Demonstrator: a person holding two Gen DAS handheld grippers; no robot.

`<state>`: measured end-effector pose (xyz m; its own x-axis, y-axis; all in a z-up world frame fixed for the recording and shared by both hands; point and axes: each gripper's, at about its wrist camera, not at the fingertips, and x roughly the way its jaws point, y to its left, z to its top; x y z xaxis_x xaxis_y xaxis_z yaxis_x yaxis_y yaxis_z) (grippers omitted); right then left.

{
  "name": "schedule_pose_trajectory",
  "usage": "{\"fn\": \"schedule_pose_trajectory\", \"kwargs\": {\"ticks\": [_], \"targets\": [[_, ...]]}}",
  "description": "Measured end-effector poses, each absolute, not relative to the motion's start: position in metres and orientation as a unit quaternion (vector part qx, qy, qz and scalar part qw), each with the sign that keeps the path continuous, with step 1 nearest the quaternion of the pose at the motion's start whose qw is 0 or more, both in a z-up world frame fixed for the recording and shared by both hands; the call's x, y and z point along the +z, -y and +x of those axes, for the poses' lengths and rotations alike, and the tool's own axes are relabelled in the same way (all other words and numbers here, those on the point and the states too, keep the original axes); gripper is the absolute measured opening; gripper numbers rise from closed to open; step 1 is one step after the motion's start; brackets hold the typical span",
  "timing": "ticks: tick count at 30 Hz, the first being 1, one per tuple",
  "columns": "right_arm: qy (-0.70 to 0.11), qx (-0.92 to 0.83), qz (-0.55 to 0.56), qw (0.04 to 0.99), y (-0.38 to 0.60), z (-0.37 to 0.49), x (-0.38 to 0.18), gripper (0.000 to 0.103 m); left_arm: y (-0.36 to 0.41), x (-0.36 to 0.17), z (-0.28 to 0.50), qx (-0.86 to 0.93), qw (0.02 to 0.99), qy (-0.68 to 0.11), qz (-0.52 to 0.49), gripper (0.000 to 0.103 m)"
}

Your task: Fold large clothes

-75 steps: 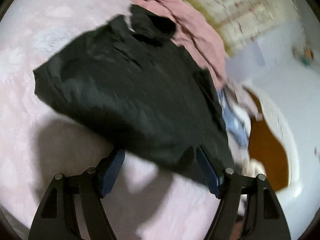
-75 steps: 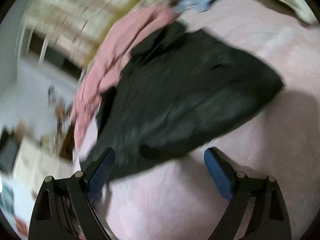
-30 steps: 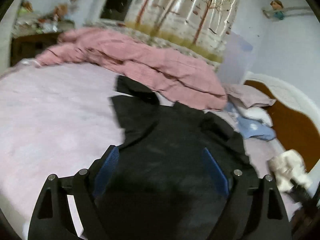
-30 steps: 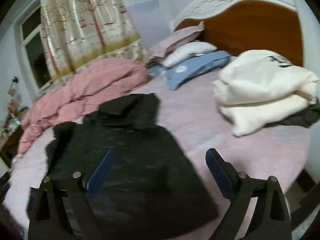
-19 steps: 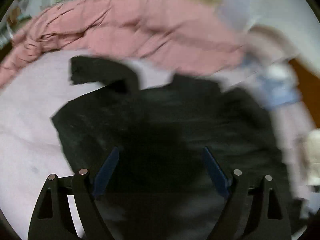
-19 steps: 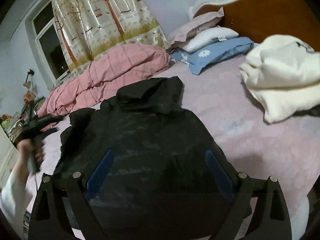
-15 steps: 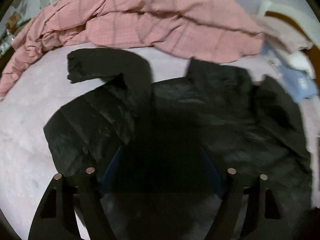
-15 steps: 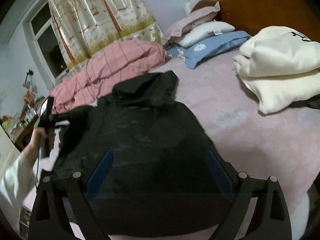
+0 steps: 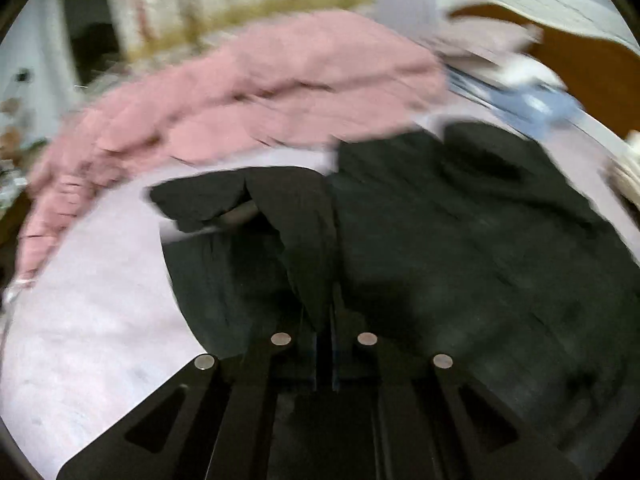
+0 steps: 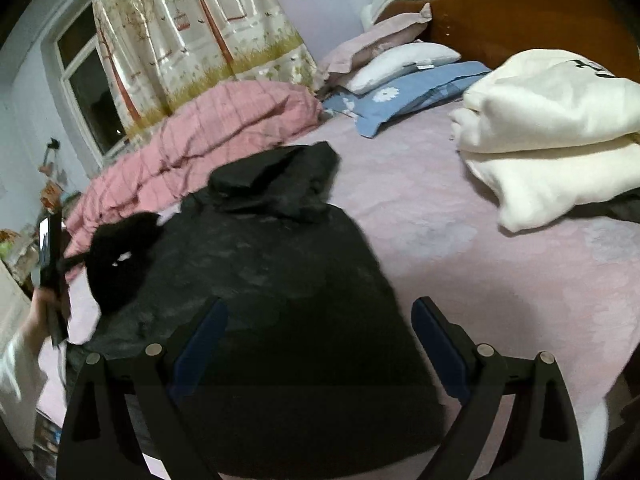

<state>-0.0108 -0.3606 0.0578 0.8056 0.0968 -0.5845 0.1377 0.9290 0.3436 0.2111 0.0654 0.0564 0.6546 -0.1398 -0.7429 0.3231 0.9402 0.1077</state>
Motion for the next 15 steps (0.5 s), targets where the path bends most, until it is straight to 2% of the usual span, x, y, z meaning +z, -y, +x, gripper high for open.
{"fn": "schedule_pose_trajectory", "kwargs": {"ticks": [3,4,5,6,7,8,11,14,15], "targets": [[-0.303,0.002,0.173,0.937,0.348,-0.009,0.068,0.094,-0.055,0.044,0.195,-0.180,0.866,-0.453,0.114,0.008],[-0.302,0.006,0.164,0.939,0.344,-0.008,0.072,0.094,-0.052,0.043,0.188,-0.181,0.861,-0.462,0.109,0.016],[-0.303,0.009,0.153,0.941,0.340,-0.007,0.075,0.094,-0.053,0.043,0.185,-0.183,0.860,-0.467,0.097,0.032],[-0.302,0.011,0.141,0.943,0.336,-0.006,0.079,0.094,-0.055,0.046,0.183,-0.186,0.860,-0.468,0.078,0.042],[-0.299,0.012,0.130,0.945,0.333,-0.005,0.084,0.094,-0.056,0.052,0.180,-0.191,0.864,-0.462,0.060,0.059],[-0.297,0.015,0.122,0.947,0.332,-0.004,0.087,0.094,-0.059,0.060,0.179,-0.197,0.869,-0.453,0.039,0.066],[-0.289,0.034,0.089,0.953,0.325,0.004,0.102,0.094,-0.068,0.085,0.183,-0.220,0.879,-0.421,-0.036,0.069],[-0.284,0.047,0.073,0.955,0.322,0.016,0.118,0.094,-0.095,0.098,0.208,-0.218,0.879,-0.385,-0.178,0.078],[-0.283,0.052,0.078,0.955,0.322,0.019,0.122,0.094,-0.110,0.098,0.222,-0.209,0.871,-0.378,-0.233,0.078]]}}
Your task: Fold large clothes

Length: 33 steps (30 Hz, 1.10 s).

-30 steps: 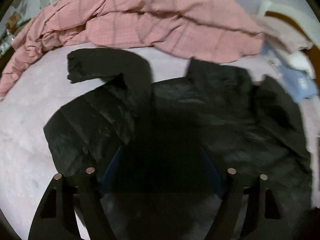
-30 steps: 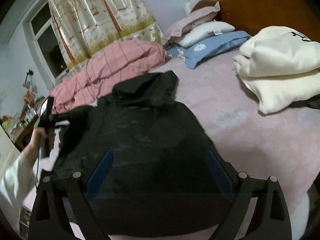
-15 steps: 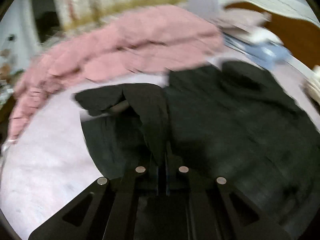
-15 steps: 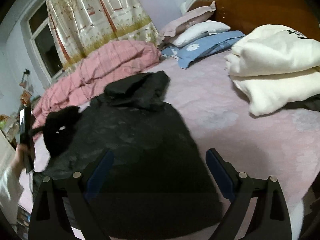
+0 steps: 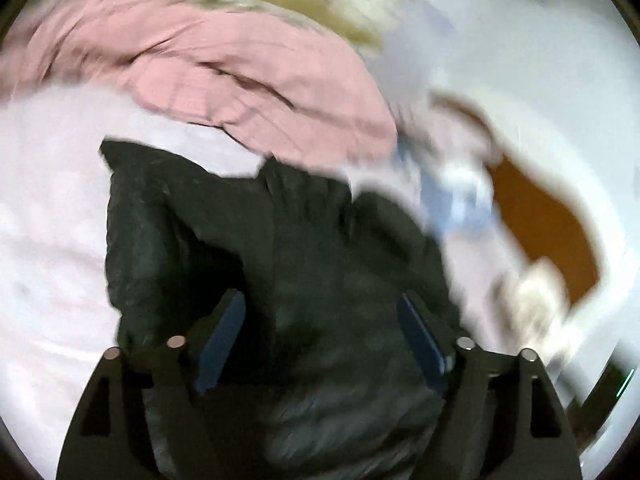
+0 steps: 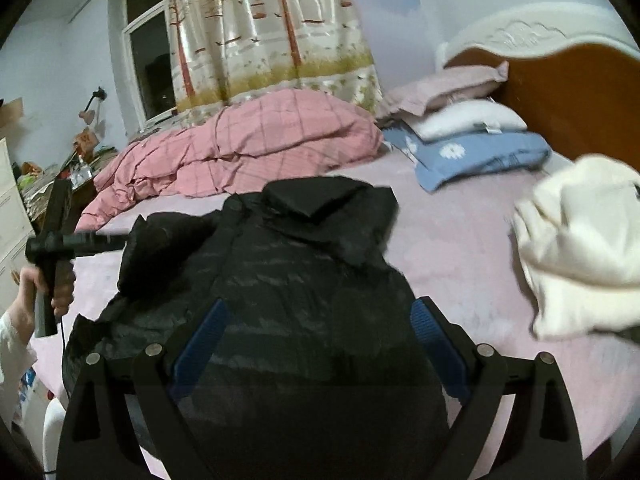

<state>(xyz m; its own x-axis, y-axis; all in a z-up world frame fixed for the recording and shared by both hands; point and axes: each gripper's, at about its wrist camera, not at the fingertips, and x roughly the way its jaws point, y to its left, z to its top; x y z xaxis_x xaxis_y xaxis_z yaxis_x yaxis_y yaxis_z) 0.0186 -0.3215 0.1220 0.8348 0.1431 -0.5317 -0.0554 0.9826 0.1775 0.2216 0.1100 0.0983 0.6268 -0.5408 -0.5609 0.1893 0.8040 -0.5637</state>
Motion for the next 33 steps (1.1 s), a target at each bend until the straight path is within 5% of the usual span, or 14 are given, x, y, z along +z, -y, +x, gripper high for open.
{"fn": "schedule_pose_trajectory", "kwargs": {"ticks": [10,12,13,14,18,22,24,26,29,33], "targets": [[-0.288,0.044,0.077,0.954,0.317,0.024,0.110,0.094,-0.134,0.049,0.318,-0.094,0.808,-0.459,-0.357,0.069],[-0.296,0.049,0.095,0.949,0.323,0.027,0.104,0.094,-0.118,0.049,0.323,-0.110,0.817,-0.453,-0.340,0.050],[-0.299,0.050,0.107,0.947,0.328,0.028,0.102,0.094,-0.112,0.051,0.322,-0.119,0.824,-0.454,-0.318,0.015],[-0.302,0.050,0.117,0.945,0.333,0.028,0.099,0.094,-0.100,0.053,0.321,-0.122,0.833,-0.462,-0.279,0.002],[-0.306,0.050,0.112,0.944,0.341,0.021,0.092,0.094,-0.026,0.072,0.289,-0.191,0.866,-0.445,-0.124,0.002],[-0.316,0.041,0.101,0.942,0.346,0.016,0.086,0.094,0.036,0.068,0.253,-0.278,0.832,-0.472,-0.088,0.003],[-0.320,0.039,0.109,0.940,0.349,0.015,0.085,0.094,0.058,0.058,0.227,-0.292,0.818,-0.492,-0.062,0.010],[-0.319,0.043,0.114,0.940,0.352,0.011,0.087,0.094,0.076,0.050,0.199,-0.304,0.809,-0.502,-0.023,0.043],[-0.318,0.046,0.107,0.941,0.352,0.008,0.090,0.094,0.088,0.051,0.157,-0.307,0.815,-0.490,0.026,0.054],[-0.330,0.049,0.099,0.937,0.346,0.011,0.088,0.094,0.072,0.055,0.130,-0.289,0.822,-0.490,0.010,0.056]]}}
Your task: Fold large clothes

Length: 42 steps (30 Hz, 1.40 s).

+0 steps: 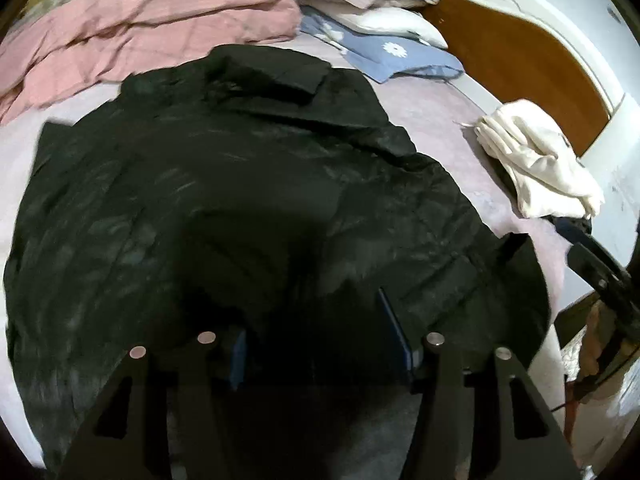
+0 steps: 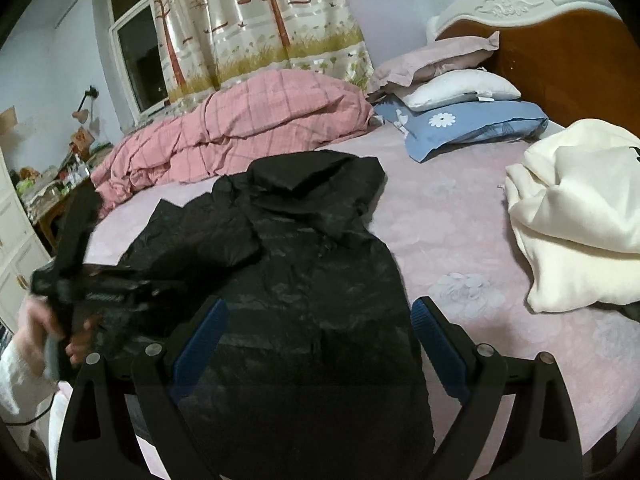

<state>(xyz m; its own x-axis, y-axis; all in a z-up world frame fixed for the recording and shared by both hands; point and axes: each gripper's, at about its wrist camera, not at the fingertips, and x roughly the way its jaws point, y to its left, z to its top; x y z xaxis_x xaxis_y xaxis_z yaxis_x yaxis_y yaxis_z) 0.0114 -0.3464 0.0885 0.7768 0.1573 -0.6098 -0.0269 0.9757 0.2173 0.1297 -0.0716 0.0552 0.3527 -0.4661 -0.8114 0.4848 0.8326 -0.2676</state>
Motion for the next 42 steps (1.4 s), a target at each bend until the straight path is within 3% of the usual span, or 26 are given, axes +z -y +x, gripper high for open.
{"fn": "schedule_pose_trajectory", "kwargs": {"ticks": [4,10,13,15,17,18,19,24,25,27,28,30,34,38,39,41,42], "targets": [[-0.328,0.072,0.120,0.934,0.336,0.016,0.092,0.094,0.045,0.062,0.110,-0.284,0.827,-0.484,-0.021,0.064],[-0.322,0.099,0.105,0.936,0.302,0.032,0.100,0.094,0.022,0.080,0.109,-0.276,0.845,-0.457,-0.039,0.065],[-0.327,0.103,0.101,0.934,0.289,0.033,0.101,0.094,0.010,0.095,0.132,-0.274,0.849,-0.444,-0.086,0.079],[-0.337,0.125,0.100,0.928,0.279,0.031,0.096,0.091,0.003,0.098,0.159,-0.259,0.850,-0.444,-0.115,0.081],[-0.360,0.161,0.093,0.914,0.262,0.025,0.084,0.054,0.002,0.090,0.197,-0.229,0.844,-0.466,-0.137,0.081],[-0.374,0.178,0.088,0.906,0.254,0.023,0.076,0.017,0.001,0.082,0.219,-0.209,0.841,-0.477,-0.145,0.081],[-0.391,0.194,0.085,0.896,0.244,0.021,0.066,0.005,-0.001,0.074,0.238,-0.176,0.842,-0.489,-0.142,0.081],[-0.415,0.221,0.059,0.880,0.206,0.009,0.027,0.005,0.002,0.031,0.304,-0.146,0.817,-0.529,-0.176,0.077],[-0.420,0.215,0.057,0.880,0.203,0.010,0.021,0.005,0.003,0.023,0.312,-0.146,0.808,-0.538,-0.191,0.070],[-0.429,0.198,0.068,0.879,0.205,0.020,0.008,0.005,0.009,0.017,0.317,-0.168,0.804,-0.530,-0.211,0.020],[-0.433,0.193,0.080,0.877,0.208,0.026,0.003,0.005,0.017,0.020,0.313,-0.182,0.811,-0.521,-0.195,0.003],[-0.437,0.194,0.111,0.872,0.218,0.039,-0.007,0.005,0.037,0.040,0.294,-0.217,0.834,-0.486,-0.146,0.003],[-0.440,0.196,0.159,0.862,0.241,0.066,-0.011,0.001,0.072,0.100,0.234,-0.335,0.828,-0.427,-0.142,0.003],[-0.396,0.146,0.146,0.895,0.263,0.055,0.019,0.001,0.099,0.149,0.169,-0.426,0.807,-0.390,-0.120,0.003],[-0.381,0.127,0.148,0.904,0.273,0.050,0.026,0.005,0.106,0.153,0.156,-0.442,0.797,-0.395,-0.114,0.003],[-0.352,0.081,0.165,0.918,0.299,0.032,0.043,0.027,0.117,0.150,0.123,-0.473,0.776,-0.404,-0.103,0.006],[-0.336,0.058,0.180,0.923,0.316,0.021,0.051,0.053,0.124,0.142,0.105,-0.481,0.771,-0.408,-0.089,0.006]]}}
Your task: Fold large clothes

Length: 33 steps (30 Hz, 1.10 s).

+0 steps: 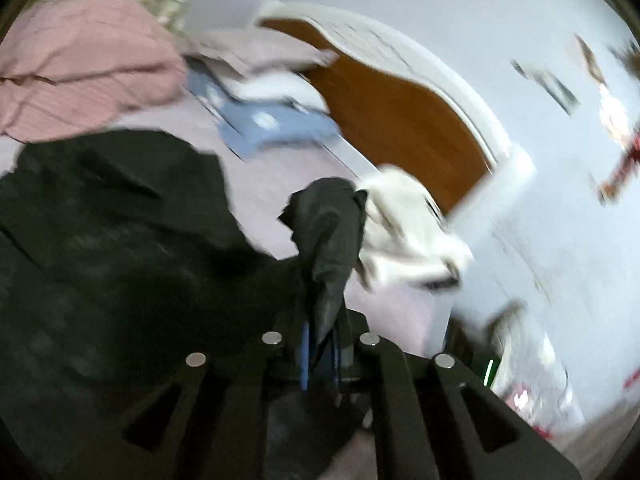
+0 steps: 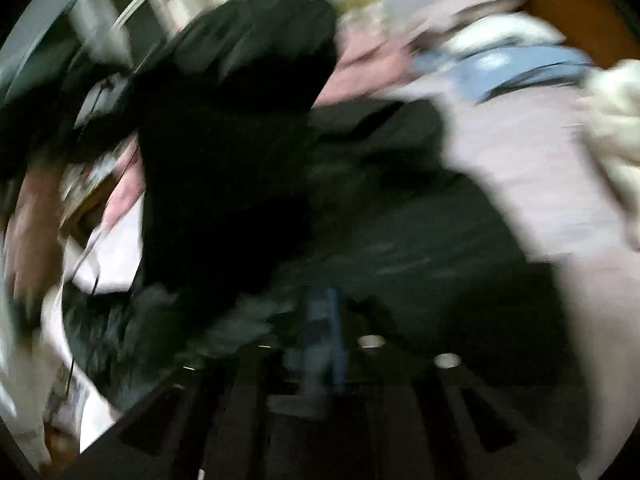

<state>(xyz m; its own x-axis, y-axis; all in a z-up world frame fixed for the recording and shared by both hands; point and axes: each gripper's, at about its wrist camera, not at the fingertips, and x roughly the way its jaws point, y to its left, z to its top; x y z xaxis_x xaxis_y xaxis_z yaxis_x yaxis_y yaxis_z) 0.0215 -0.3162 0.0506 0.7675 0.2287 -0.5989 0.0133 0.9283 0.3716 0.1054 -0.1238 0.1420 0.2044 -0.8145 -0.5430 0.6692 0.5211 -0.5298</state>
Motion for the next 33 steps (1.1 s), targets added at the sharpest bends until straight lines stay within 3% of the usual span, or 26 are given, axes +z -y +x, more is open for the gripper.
{"fn": "schedule_pose_trajectory", "kwargs": {"ticks": [1,6,9,10,11,13,17,22,25,27,29,31,33], "targets": [[-0.321,0.040,0.196,0.926,0.331,0.012,0.056,0.072,0.129,0.133,0.093,-0.481,0.771,-0.411,-0.075,0.008],[-0.293,-0.004,0.229,0.928,0.384,-0.016,0.078,0.074,0.154,0.061,0.066,-0.462,0.736,-0.491,-0.071,0.013],[-0.311,0.015,0.206,0.928,0.386,-0.016,0.087,0.074,0.159,0.061,0.063,-0.457,0.749,-0.479,-0.036,0.020],[-0.323,0.036,0.209,0.922,0.382,-0.017,0.088,0.074,0.157,0.064,0.065,-0.453,0.754,-0.474,-0.032,0.031],[-0.336,0.066,0.226,0.912,0.378,-0.015,0.086,0.074,0.154,0.070,0.066,-0.456,0.754,-0.472,-0.029,0.055],[-0.327,0.082,0.257,0.906,0.376,-0.022,0.083,0.074,0.145,0.081,0.057,-0.473,0.749,-0.463,-0.024,0.076],[-0.320,0.073,0.237,0.915,0.350,-0.027,0.077,0.080,0.122,0.100,0.036,-0.433,0.793,-0.428,0.029,0.079],[-0.351,0.051,0.200,0.913,0.333,-0.023,0.064,0.080,0.047,0.120,0.034,-0.330,0.858,-0.394,-0.021,0.084],[-0.368,0.029,0.128,0.921,0.322,-0.026,0.057,0.080,0.000,0.115,0.037,-0.218,0.894,-0.391,0.020,0.086],[-0.419,0.046,0.062,0.904,0.309,-0.021,0.043,0.080,-0.028,0.104,0.038,-0.120,0.912,-0.385,0.076,0.086],[-0.440,0.033,0.015,0.897,0.300,-0.021,0.032,0.071,-0.050,0.091,0.041,-0.098,0.902,-0.413,0.084,0.086],[-0.435,0.014,0.001,0.900,0.299,-0.021,0.031,0.024,-0.067,0.083,0.039,-0.112,0.894,-0.430,0.050,0.086],[-0.412,0.007,0.022,0.911,0.307,-0.022,0.040,0.012,-0.074,0.073,0.040,-0.143,0.880,-0.453,0.013,0.086]]}}
